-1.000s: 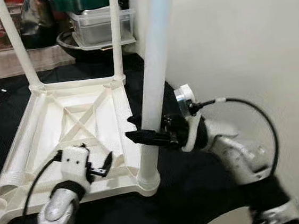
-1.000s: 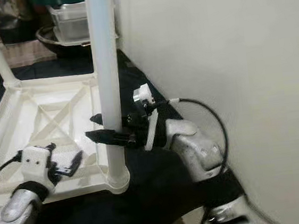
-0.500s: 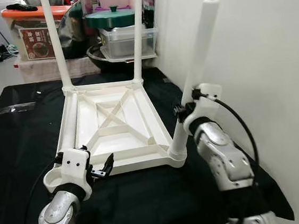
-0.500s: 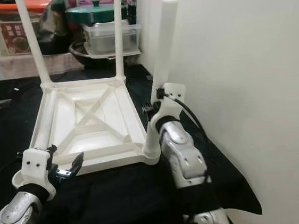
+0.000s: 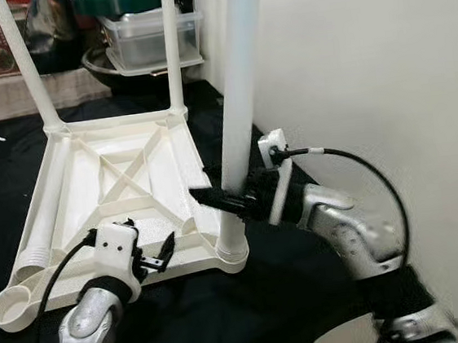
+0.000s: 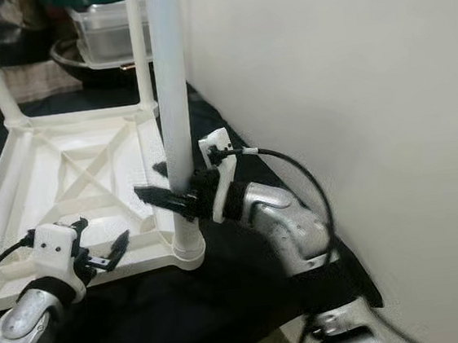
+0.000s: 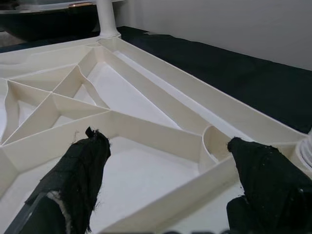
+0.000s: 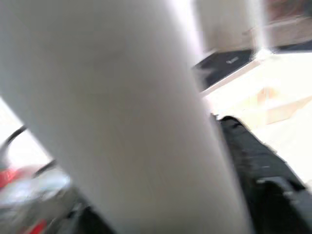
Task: Building children table
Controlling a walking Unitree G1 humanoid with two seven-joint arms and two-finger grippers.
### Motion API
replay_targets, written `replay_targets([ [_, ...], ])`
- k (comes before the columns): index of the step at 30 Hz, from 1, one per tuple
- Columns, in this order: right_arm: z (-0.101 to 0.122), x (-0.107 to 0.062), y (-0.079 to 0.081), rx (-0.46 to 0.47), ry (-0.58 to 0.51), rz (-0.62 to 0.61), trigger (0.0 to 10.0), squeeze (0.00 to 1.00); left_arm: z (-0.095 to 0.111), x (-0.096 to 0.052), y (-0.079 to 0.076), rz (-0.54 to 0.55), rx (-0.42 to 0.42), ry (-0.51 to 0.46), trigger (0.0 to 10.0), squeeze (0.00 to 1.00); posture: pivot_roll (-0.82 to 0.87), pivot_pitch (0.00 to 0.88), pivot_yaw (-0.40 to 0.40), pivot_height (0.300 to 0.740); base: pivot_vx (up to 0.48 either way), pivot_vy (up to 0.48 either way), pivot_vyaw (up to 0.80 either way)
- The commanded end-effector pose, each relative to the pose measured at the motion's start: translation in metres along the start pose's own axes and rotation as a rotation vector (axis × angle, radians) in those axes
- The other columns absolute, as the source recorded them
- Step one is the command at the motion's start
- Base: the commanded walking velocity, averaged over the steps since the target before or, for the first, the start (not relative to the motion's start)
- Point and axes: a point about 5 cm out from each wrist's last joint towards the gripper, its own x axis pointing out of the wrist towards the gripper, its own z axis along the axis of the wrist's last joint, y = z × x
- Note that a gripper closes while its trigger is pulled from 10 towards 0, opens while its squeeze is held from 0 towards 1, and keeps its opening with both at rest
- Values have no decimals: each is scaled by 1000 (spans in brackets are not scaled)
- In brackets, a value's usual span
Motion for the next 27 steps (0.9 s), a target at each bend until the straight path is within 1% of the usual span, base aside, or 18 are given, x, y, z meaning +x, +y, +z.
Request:
replay_targets([
  [1, -15, 8, 16, 62, 26, 143, 0, 0, -2, -3, 2, 12, -7, 12, 10000, 0, 124, 0, -109, 740, 0, 0, 0],
  [3, -29, 14, 5, 50, 60, -21, 0, 0, -3, -4, 3, 16, -6, 12, 10000, 0, 122, 0, -102, 740, 0, 0, 0],
  [4, -29, 14, 5, 50, 60, -21, 0, 0, -3, -4, 3, 16, -6, 12, 10000, 0, 122, 0, -102, 740, 0, 0, 0],
  [6, -51, 15, -36, 64, 131, -584, 0, 0, -3, -5, 4, 17, -4, 15, 10000, 0, 118, 0, -96, 740, 0, 0, 0],
  [7, -51, 15, -36, 64, 131, -584, 0, 0, -3, -5, 4, 17, -4, 15, 10000, 0, 118, 0, -96, 740, 0, 0, 0],
  [8, -59, 0, -54, 90, 164, -871, 0, 0, -3, -5, 4, 15, -4, 17, 10000, 0, 109, 0, -89, 740, 0, 0, 0],
  [9, -59, 0, -54, 90, 164, -871, 0, 0, -3, -5, 4, 15, -4, 17, 10000, 0, 109, 0, -89, 740, 0, 0, 0],
  [10, -68, -25, -62, 98, 184, -1146, 0, 0, -3, -4, 4, 12, -4, 18, 10000, 0, 106, 0, -87, 740, 0, 0, 0],
  [12, -79, -51, -59, 100, 221, -1376, 0, 0, -3, -3, 3, 9, -4, 19, 10000, 0, 91, 0, -75, 740, 0, 0, 0],
  [15, -84, -36, -45, 129, 224, -1274, 0, 0, -3, -2, 2, 4, -3, 19, 10000, 0, 88, 0, -70, 740, 0, 0, 0],
  [16, -80, -24, -38, 100, 213, -1169, 9373, 0, -3, -1, 2, 2, -3, 19, 10000, 0, 84, 0, -66, 740, 0, 0, 0],
  [19, -74, -11, -31, 100, 157, -1046, 10000, 0, -3, -1, 2, 0, -3, 19, 10000, 0, 84, 0, -66, 740, 0, 0, 0],
  [20, -64, 0, -25, 113, 77, -922, 10000, 1000, -3, -1, 2, -3, -4, 19, 10000, 0, 79, 0, -62, 740, 0, 0, 0],
  [21, -64, 0, -25, 113, 77, -922, 10000, 1000, -3, -1, 2, -3, -4, 19, 10000, 0, 79, 0, -62, 740, 0, 0, 0],
  [22, -53, 10, -20, 115, 25, -761, 10000, 1000, -3, 0, 2, -6, -5, 19, 10000, 0, 83, 0, -65, 740, 0, 0, 0],
  [25, -41, 16, -20, 99, -11, -630, 10000, 1000, -3, 0, 2, -8, -5, 19, 10000, 0, 80, 0, -67, 740, 0, 0, 0],
  [26, -24, 18, -24, 69, -45, -488, 10000, 561, -3, 0, 2, -9, -6, 18, 10000, 0, 83, 0, -70, 740, 0, 0, 0],
  [27, -24, 18, -24, 69, -45, -488, 10000, 561, -3, 0, 2, -9, -6, 18, 10000, 0, 83, 0, -70, 740, 0, 0, 0],
])
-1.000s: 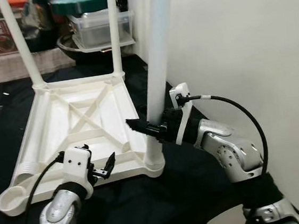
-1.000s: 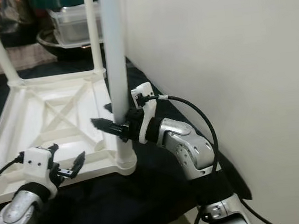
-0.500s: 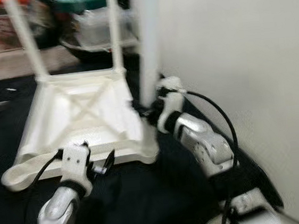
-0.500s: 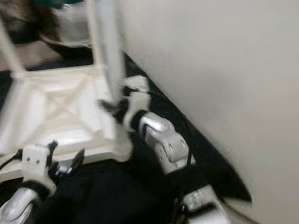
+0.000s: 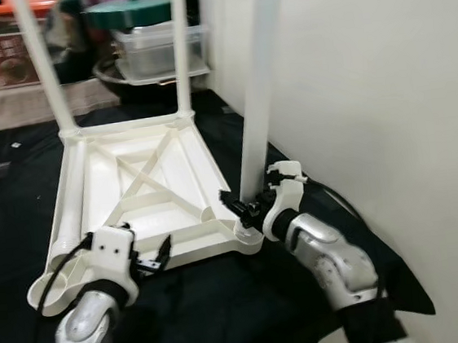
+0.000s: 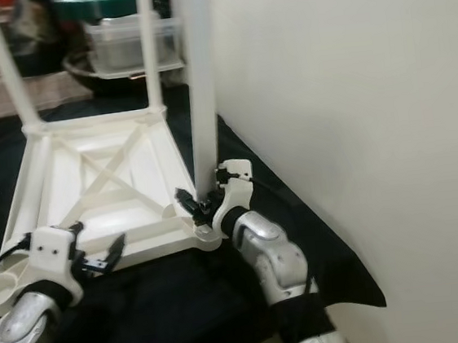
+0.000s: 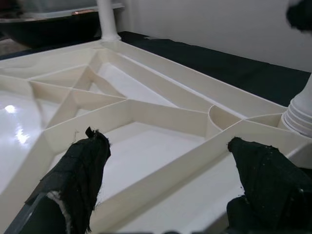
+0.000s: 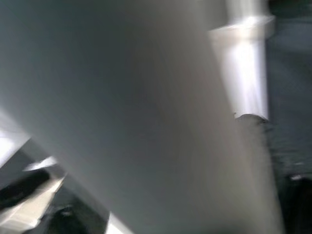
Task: Building children table
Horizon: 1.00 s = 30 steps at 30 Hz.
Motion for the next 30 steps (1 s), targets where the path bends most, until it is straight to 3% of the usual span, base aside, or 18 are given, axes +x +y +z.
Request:
replay_targets([
  [1, 24, 4, 8, -24, -64, 234, 10000, 0, -4, -1, 0, -4, -8, 18, 10000, 0, 85, 0, -71, 740, 0, 0, 0],
  [4, 37, -1, 12, -58, -78, 389, 10000, 0, -4, -1, 0, -4, -7, 16, 10000, 0, 91, 0, -75, 740, 0, 0, 0],
  [5, 40, -5, 16, -92, -54, 513, 0, 0, -4, -1, 1, -2, -6, 16, 10000, 0, 99, 0, -83, 740, 0, 0, 0],
  [9, 35, -8, 19, -119, -15, 587, 0, 0, -3, -1, 2, 0, -4, 16, 10000, 0, 107, 0, -88, 740, 0, 0, 0],
  [10, 26, 6, 7, -99, -6, 354, 0, 0, -3, -3, 2, 5, -3, 18, 10000, 0, 118, 0, -92, 740, 0, 0, 0],
  [11, 26, 6, 7, -99, -6, 354, 0, 0, -3, -3, 2, 5, -3, 18, 10000, 0, 118, 0, -92, 740, 0, 0, 0],
  [13, -2, 9, -48, 47, 53, -458, 0, 0, -4, -5, 4, 13, 0, 21, 10000, 0, 120, 0, -88, 740, 0, 0, 0],
  [14, -2, 9, -48, 47, 53, -458, 0, 0, -4, -5, 4, 13, 0, 21, 10000, 0, 120, 0, -88, 740, 0, 0, 0],
  [15, -19, -6, -66, 91, 101, -757, 0, 0, -4, -6, 4, 15, 0, 22, 10000, 0, 116, 0, -84, 740, 0, 0, 0],
  [16, -19, -6, -66, 91, 101, -757, 0, 0, -4, -6, 4, 15, 0, 22, 10000, 0, 116, 0, -84, 740, 0, 0, 0],
  [17, -31, -26, -74, 94, 100, -953, 0, 0, -4, -6, 4, 13, 0, 24, 10000, 0, 115, 0, -78, 740, 0, 0, 0],
  [18, -34, -40, -73, 64, 68, -1028, 0, 0, -4, -6, 3, 9, 0, 26, 10000, 0, 110, 0, -75, 740, 0, 0, 0],
  [21, -39, -45, -64, 76, 73, -1003, 0, 0, -5, -6, 3, 4, 0, 29, 10000, 0, 105, 0, -68, 740, 0, 0, 0],
  [22, -38, -40, -53, 89, 58, -903, 2235, 0, -5, -5, 2, -2, 0, 30, 10000, 0, 88, 0, -54, 740, 0, 0, 0],
  [26, -36, -33, -41, 108, 47, -764, 2235, 0, -5, -4, 1, -6, -1, 31, 10000, 0, 85, 0, -52, 740, 0, 0, 0],
  [27, -17, -18, -29, 133, -52, -578, 10000, 1000, -5, -4, 1, -12, -2, 32, 10000, 0, 79, 0, -50, 740, 0, 0, 0],
  [29, -17, -18, -29, 133, -52, -578, 10000, 1000, -5, -4, 1, -12, -2, 32, 10000, 0, 79, 0, -50, 740, 0, 0, 0],
  [30, 5, -6, -13, 137, -128, -309, 10000, 1000, -5, -3, 0, -16, -3, 32, 10000, 0, 85, 0, -57, 740, 0, 0, 0],
])
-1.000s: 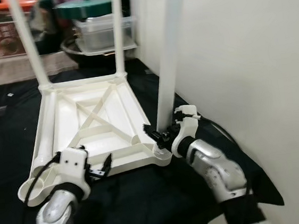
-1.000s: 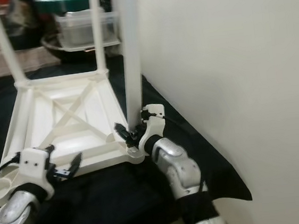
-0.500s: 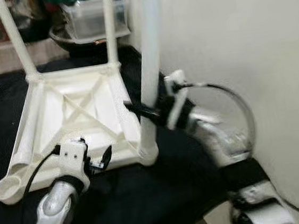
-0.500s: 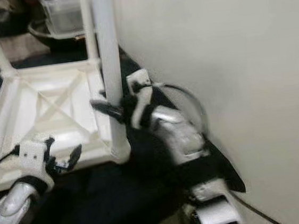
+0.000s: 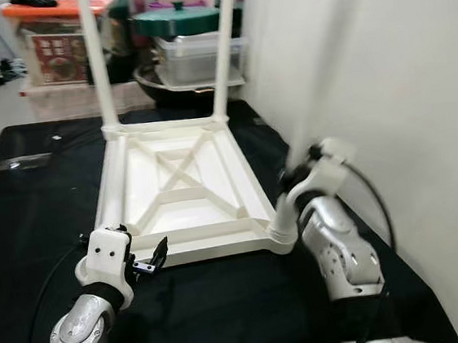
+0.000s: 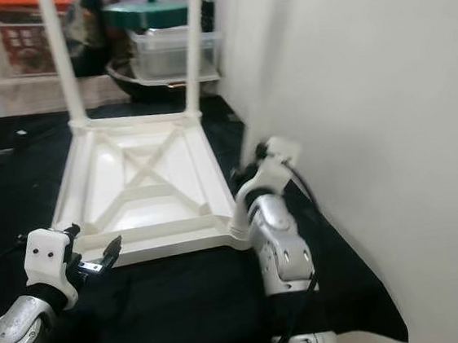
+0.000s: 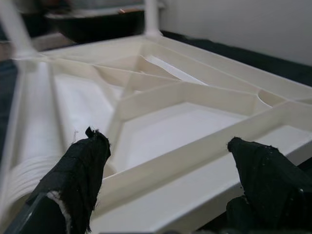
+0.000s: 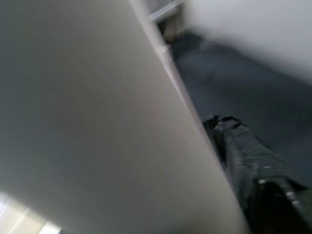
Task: Building children table
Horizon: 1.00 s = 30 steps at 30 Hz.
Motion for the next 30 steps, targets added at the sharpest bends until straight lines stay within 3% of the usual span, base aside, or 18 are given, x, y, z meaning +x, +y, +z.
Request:
replay_targets([
  [1, 10, 4, 20, 30, -18, 194, 10000, 1000, -1, 2, -3, -23, -3, 12, 10000, 0, 85, 0, -57, 740, 0, 0, 0],
  [2, 10, 4, 20, 30, -18, 194, 10000, 1000, -1, 2, -3, -23, -3, 12, 10000, 0, 85, 0, -57, 740, 0, 0, 0],
  [3, 28, 1, 38, 48, -34, 476, 10000, 0, -1, 3, -4, -26, -4, 11, 10000, 0, 85, 0, -57, 740, 0, 0, 0],
  [4, 42, -6, 46, 17, -22, 786, 10000, 0, -1, 3, -4, -26, -6, 9, 10000, 0, 93, 0, -72, 740, 0, 0, 0],
  [5, 42, -6, 46, 17, -22, 786, 10000, 0, -1, 3, -4, -26, -6, 9, 10000, 0, 93, 0, -72, 740, 0, 0, 0],
  [6, 45, -14, 47, -9, 36, 1015, 9843, 0, -1, 3, -5, -24, -7, 6, 10000, 0, 95, 0, -74, 740, 0, 0, 0],
  [7, 45, -14, 47, -9, 36, 1015, 9843, 0, -1, 3, -5, -24, -7, 6, 10000, 0, 95, 0, -74, 740, 0, 0, 0],
  [8, 40, -21, 44, -38, 94, 1140, 1922, 0, 0, 3, -5, -21, -8, 3, 10000, 0, 100, 0, -81, 740, 0, 0, 0],
  [10, 36, -24, 42, -56, 130, 1198, 1922, 0, 0, 3, -5, -20, -8, 1, 10000, 0, 114, 0, -92, 740, 0, 0, 0],
  [11, 30, -25, 42, -55, 145, 1209, 0, 0, 0, 2, -5, -15, -8, 0, 10000, 0, 122, 0, -99, 740, 0, 0, 0],
  [13, 26, -23, 46, -23, 126, 1176, 0, 0, 1, 1, -4, -11, -8, -1, 10000, 0, 125, 0, -99, 740, 0, 0, 0],
  [17, -10, 29, 16, -126, 134, 228, 0, 0, 1, -2, -3, -4, -7, -1, 10000, 0, 125, 0, -95, 740, 0, 0, 0],
  [18, -10, 29, 16, -126, 134, 228, 0, 0, 1, -2, -3, -4, -7, -1, 10000, 0, 125, 0, -95, 740, 0, 0, 0],
  [19, -22, 26, -21, -139, 188, -140, 0, 0, 1, -2, -3, -6, -7, 1, 10000, 0, 114, 0, -86, 740, 0, 0, 0],
  [21, -33, 6, -55, -170, 213, -392, 0, 0, 1, -2, -3, -9, -8, 2, 10000, 0, 113, 0, -82, 740, 0, 0, 0],
  [27, -45, -11, -56, -147, 254, -377, 0, 0, 1, -1, -4, -14, -9, 3, 10000, 0, 97, 0, -69, 740, 0, 0, 0],
  [28, -42, -11, -31, -118, 208, -201, 10000, 0, 1, 0, -5, -18, -10, 4, 10000, 0, 90, 0, -64, 740, 0, 0, 0],
  [30, -42, -11, -31, -118, 208, -201, 10000, 0, 1, 0, -5, -18, -10, 4, 10000, 0, 90, 0, -64, 740, 0, 0, 0],
])
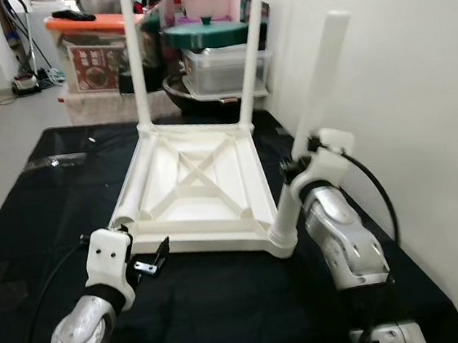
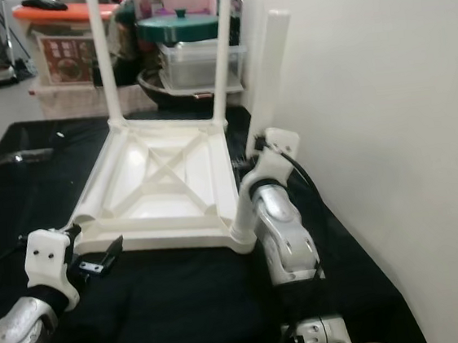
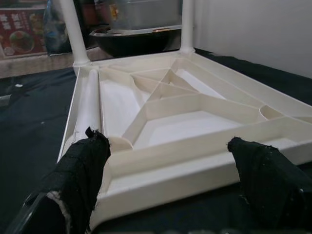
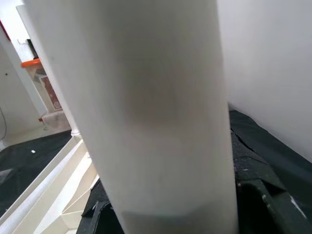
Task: Building children table
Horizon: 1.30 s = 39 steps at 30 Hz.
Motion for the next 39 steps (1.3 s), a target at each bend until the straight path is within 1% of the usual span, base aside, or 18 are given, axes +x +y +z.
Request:
replay_targets([
  [1, -48, -14, 17, 93, 227, 159, 10000, 133, -1, 3, -4, -28, -9, 11, 10000, 0, 76, 0, -56, 740, 0, 0, 0],
  [2, -28, -15, 41, 170, 167, 463, 10000, 1000, -1, 5, -5, -34, -11, 10, 10000, 0, 76, 0, -57, 740, 0, 0, 0],
  [4, -28, -15, 41, 170, 167, 463, 10000, 1000, -1, 5, -5, -34, -11, 10, 10000, 0, 76, 0, -57, 740, 0, 0, 0],
  [5, -10, -18, 56, 201, 125, 687, 10000, 1000, 0, 6, -6, -38, -12, 9, 10000, 0, 76, 0, -58, 740, 0, 0, 0],
  [6, 8, -19, 60, 180, 93, 930, 10000, 0, 0, 7, -6, -40, -13, 7, 10000, 0, 76, 0, -62, 740, 0, 0, 0],
  [13, 28, -30, 57, 86, 98, 1319, 10000, 0, 0, 5, -5, -32, -15, 2, 10000, 0, 106, 0, -93, 740, 0, 0, 0],
  [14, 10, -20, 57, 65, 134, 1198, 0, 0, 0, 3, -4, -17, -15, -1, 10000, 0, 114, 0, -98, 740, 0, 0, 0],
  [19, -15, 20, 45, 101, 160, 564, 0, 0, 0, 1, -2, -8, -12, 0, 10000, 0, 113, 0, -91, 740, 0, 0, 0],
  [22, -40, 24, -11, 101, 275, -81, 0, 0, 0, 1, -2, -14, -11, 5, 10000, 0, 100, 0, -73, 740, 0, 0, 0],
  [26, -55, 4, -45, 35, 297, -343, 0, 0, 0, 2, -3, -22, -10, 9, 10000, 0, 97, 0, -68, 740, 0, 0, 0],
  [30, -63, -4, -46, 11, 327, -349, 0, 0, -1, 2, -3, -25, -10, 11, 10000, 0, 86, 0, -59, 740, 0, 0, 0],
  [31, -57, -5, -15, 70, 287, -93, 10000, 0, -1, 2, -3, -28, -10, 12, 10000, 0, 73, 0, -51, 740, 0, 0, 0],
  [32, -57, -5, -15, 70, 287, -93, 10000, 0, -1, 2, -3, -28, -10, 12, 10000, 0, 73, 0, -51, 740, 0, 0, 0],
  [33, -43, -7, 10, 179, 214, 159, 10000, 878, 0, 3, -3, -31, -10, 12, 10000, 0, 72, 0, -49, 740, 0, 0, 0],
  [34, -24, -6, 28, 221, 140, 392, 10000, 1000, 0, 4, -4, -34, -11, 12, 10000, 0, 81, 0, -56, 740, 0, 0, 0],
  [37, -2, -3, 39, 204, 89, 624, 10000, 1000, 0, 5, -4, -35, -11, 11, 10000, 0, 86, 0, -62, 740, 0, 0, 0],
  [38, 13, -2, 40, 173, 73, 776, 10000, 0, 0, 4, -4, -33, -12, 10, 10000, 0, 89, 0, -64, 740, 0, 0, 0],
  [39, 13, -2, 40, 173, 73, 776, 10000, 0, 0, 4, -4, -33, -12, 10, 10000, 0, 89, 0, -64, 740, 0, 0, 0],
])
